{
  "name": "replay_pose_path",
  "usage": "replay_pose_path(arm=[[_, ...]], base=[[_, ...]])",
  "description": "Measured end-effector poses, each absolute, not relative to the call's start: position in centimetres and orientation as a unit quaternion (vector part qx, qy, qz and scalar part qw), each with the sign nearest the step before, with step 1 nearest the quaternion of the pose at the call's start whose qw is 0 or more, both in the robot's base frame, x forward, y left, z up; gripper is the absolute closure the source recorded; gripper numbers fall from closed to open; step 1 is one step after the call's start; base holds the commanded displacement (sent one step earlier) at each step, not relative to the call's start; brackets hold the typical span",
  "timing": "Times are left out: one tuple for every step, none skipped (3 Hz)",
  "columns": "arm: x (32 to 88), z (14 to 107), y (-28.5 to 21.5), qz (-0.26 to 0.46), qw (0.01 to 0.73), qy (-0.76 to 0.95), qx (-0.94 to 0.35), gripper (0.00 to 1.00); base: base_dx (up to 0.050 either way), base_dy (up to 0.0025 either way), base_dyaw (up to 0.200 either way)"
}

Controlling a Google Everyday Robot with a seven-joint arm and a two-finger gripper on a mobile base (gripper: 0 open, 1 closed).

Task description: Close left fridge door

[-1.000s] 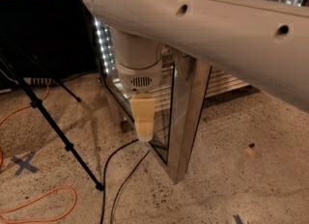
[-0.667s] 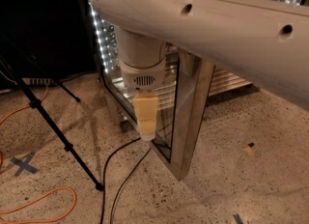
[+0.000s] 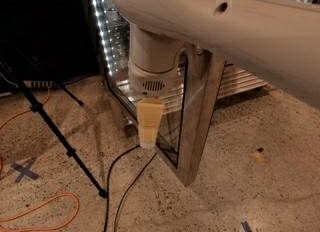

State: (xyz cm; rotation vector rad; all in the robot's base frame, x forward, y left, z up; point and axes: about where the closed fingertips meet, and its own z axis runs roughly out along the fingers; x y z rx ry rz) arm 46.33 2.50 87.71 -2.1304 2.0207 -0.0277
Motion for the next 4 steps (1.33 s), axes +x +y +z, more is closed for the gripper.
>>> replay_pose_path(arm=[[50.62,89.67,1.54,0.012,0.117,0.708,-0.696,0.00],[50.62,89.66,1.54,0.012,0.117,0.708,-0.696,0.00],[50.62,89.66,1.54,0.012,0.117,0.708,-0.696,0.00],[50.63,89.65,1.55,0.012,0.117,0.708,-0.697,0.00]], base=[[0.000,0.00000,0.000],[0.048,0.00001,0.000],[0.000,0.00030,-0.202],[0.041,0.00231,0.119]])
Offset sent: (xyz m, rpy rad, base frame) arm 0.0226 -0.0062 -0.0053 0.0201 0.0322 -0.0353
